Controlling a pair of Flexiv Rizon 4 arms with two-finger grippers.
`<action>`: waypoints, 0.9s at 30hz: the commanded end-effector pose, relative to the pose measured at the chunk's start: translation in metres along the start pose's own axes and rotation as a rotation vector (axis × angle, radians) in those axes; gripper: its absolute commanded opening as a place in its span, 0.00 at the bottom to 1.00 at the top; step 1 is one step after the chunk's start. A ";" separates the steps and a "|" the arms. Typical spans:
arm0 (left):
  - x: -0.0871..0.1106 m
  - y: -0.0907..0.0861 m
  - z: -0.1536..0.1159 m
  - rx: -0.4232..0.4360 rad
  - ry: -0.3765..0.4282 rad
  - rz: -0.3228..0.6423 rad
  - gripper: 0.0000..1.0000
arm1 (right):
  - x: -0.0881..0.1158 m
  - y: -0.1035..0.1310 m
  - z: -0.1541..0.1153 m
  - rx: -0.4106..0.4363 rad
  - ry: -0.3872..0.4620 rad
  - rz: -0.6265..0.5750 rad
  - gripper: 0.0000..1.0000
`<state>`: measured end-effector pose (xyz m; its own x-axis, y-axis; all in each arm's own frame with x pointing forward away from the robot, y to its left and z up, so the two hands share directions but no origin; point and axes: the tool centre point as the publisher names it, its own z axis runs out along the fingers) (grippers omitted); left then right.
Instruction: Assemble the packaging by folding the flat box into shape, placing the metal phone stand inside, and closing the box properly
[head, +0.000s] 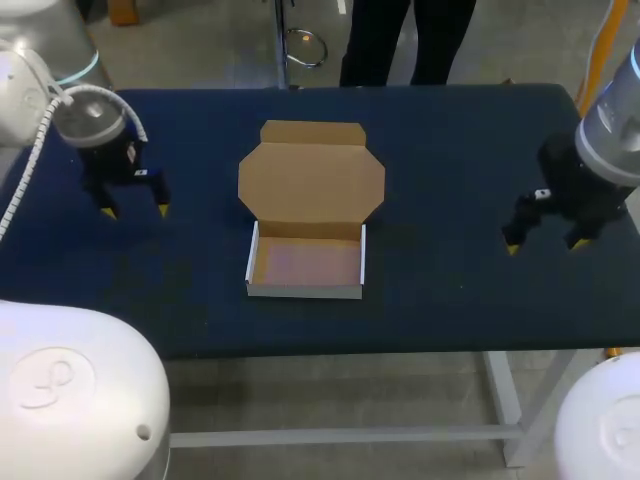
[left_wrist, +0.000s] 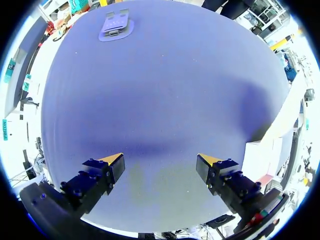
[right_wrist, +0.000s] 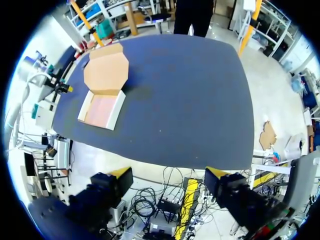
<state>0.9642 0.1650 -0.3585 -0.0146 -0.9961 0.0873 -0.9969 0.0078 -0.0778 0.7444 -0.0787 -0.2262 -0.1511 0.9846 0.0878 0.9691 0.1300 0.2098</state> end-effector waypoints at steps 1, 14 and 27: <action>-0.004 -0.016 0.007 -0.016 -0.005 0.000 1.00 | 0.002 -0.009 0.000 -0.046 -0.007 -0.001 1.00; -0.027 -0.047 0.011 0.010 -0.005 0.024 1.00 | 0.002 -0.009 0.000 -0.046 -0.007 -0.001 1.00; -0.049 -0.079 0.022 0.009 -0.005 0.039 1.00 | 0.002 -0.009 0.000 -0.046 -0.007 -0.001 1.00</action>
<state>1.0337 0.2094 -0.3740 -0.0532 -0.9957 0.0760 -0.9926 0.0444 -0.1133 0.7437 -0.0790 -0.2256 -0.1512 0.9846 0.0883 0.9680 0.1293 0.2151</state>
